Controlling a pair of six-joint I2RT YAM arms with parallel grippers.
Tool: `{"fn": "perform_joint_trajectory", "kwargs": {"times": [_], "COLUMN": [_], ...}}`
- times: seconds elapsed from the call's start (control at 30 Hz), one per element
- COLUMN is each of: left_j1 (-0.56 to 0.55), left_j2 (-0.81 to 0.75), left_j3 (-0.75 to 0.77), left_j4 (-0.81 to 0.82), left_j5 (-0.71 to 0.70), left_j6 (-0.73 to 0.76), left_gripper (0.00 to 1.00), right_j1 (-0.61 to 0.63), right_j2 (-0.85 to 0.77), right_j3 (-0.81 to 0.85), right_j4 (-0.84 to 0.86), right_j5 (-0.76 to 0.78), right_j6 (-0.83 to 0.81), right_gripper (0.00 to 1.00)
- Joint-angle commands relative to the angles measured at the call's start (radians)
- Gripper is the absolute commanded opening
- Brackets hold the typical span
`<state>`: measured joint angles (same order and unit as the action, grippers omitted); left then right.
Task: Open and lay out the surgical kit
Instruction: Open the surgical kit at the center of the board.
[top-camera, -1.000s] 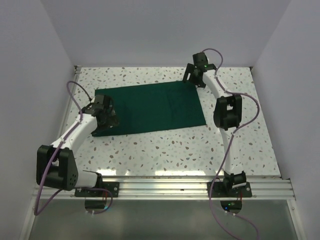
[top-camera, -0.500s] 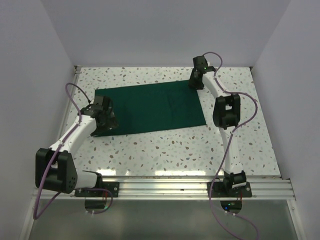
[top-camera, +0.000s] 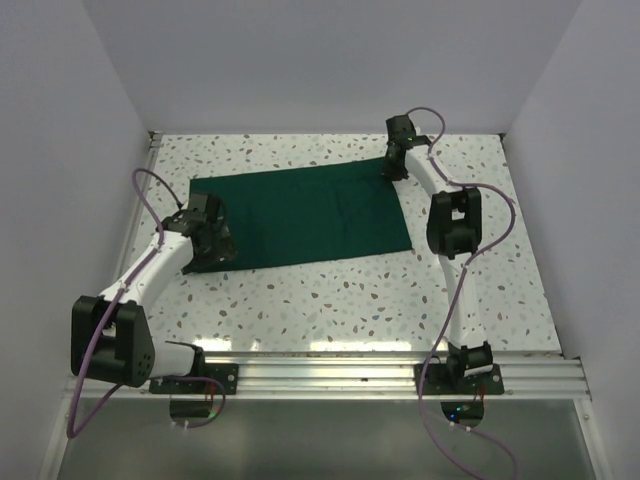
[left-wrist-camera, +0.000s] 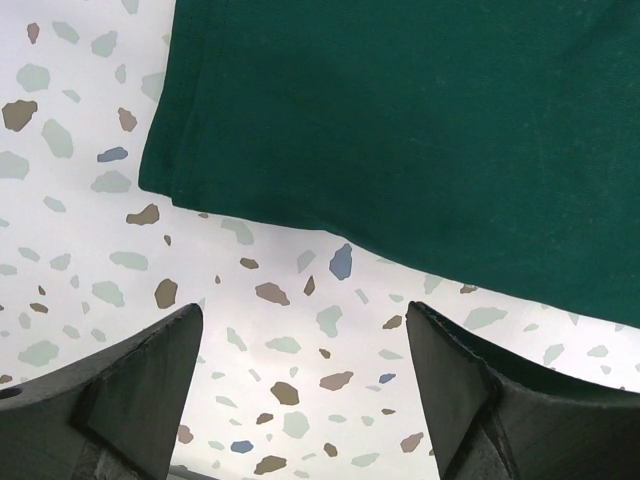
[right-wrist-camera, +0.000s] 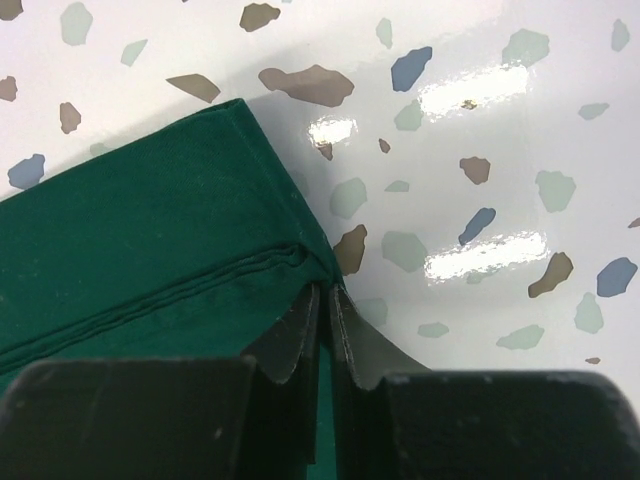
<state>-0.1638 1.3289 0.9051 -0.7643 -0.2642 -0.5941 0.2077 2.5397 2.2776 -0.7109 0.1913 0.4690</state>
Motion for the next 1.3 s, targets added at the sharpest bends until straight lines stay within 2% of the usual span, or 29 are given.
{"fn": "perform_joint_trajectory", "kwargs": {"times": [0.0, 0.03, 0.37, 0.53, 0.7, 1.03, 1.1, 1.13, 1.23, 1.27], "left_j1": [0.004, 0.004, 0.004, 0.004, 0.004, 0.004, 0.004, 0.004, 0.004, 0.004], "left_j2": [-0.030, -0.033, -0.054, -0.057, -0.059, -0.080, -0.086, -0.088, -0.094, -0.096], "left_j3": [-0.006, -0.008, -0.006, 0.002, 0.003, -0.006, -0.008, -0.006, -0.008, -0.008], "left_j4": [0.010, 0.008, -0.003, -0.001, 0.000, -0.003, -0.006, -0.007, -0.012, -0.013], "left_j5": [0.008, 0.008, 0.002, 0.003, 0.010, 0.010, 0.008, 0.006, 0.003, 0.002], "left_j6": [-0.015, -0.013, 0.002, 0.013, 0.016, 0.017, 0.017, 0.017, 0.016, 0.017], "left_gripper": [0.86, 0.86, 0.86, 0.86, 0.86, 0.86, 0.86, 0.86, 0.86, 0.86], "right_j1": [-0.002, -0.002, -0.001, -0.001, -0.001, 0.009, 0.010, 0.012, 0.015, 0.016], "right_j2": [-0.053, -0.050, -0.081, -0.108, -0.133, -0.136, -0.134, -0.131, -0.133, -0.133], "right_j3": [-0.036, -0.036, -0.010, -0.003, -0.009, -0.024, -0.024, -0.023, -0.021, -0.023], "right_j4": [-0.007, -0.009, -0.045, -0.068, -0.078, -0.090, -0.093, -0.093, -0.096, -0.093], "right_j5": [0.002, 0.000, 0.000, -0.007, -0.015, -0.018, -0.021, -0.023, -0.021, -0.021], "right_j6": [-0.003, -0.003, 0.014, 0.013, 0.016, 0.013, 0.013, 0.014, 0.016, 0.016], "right_gripper": [0.07, 0.00, 0.00, 0.10, 0.15, 0.17, 0.23, 0.30, 0.43, 0.44]}}
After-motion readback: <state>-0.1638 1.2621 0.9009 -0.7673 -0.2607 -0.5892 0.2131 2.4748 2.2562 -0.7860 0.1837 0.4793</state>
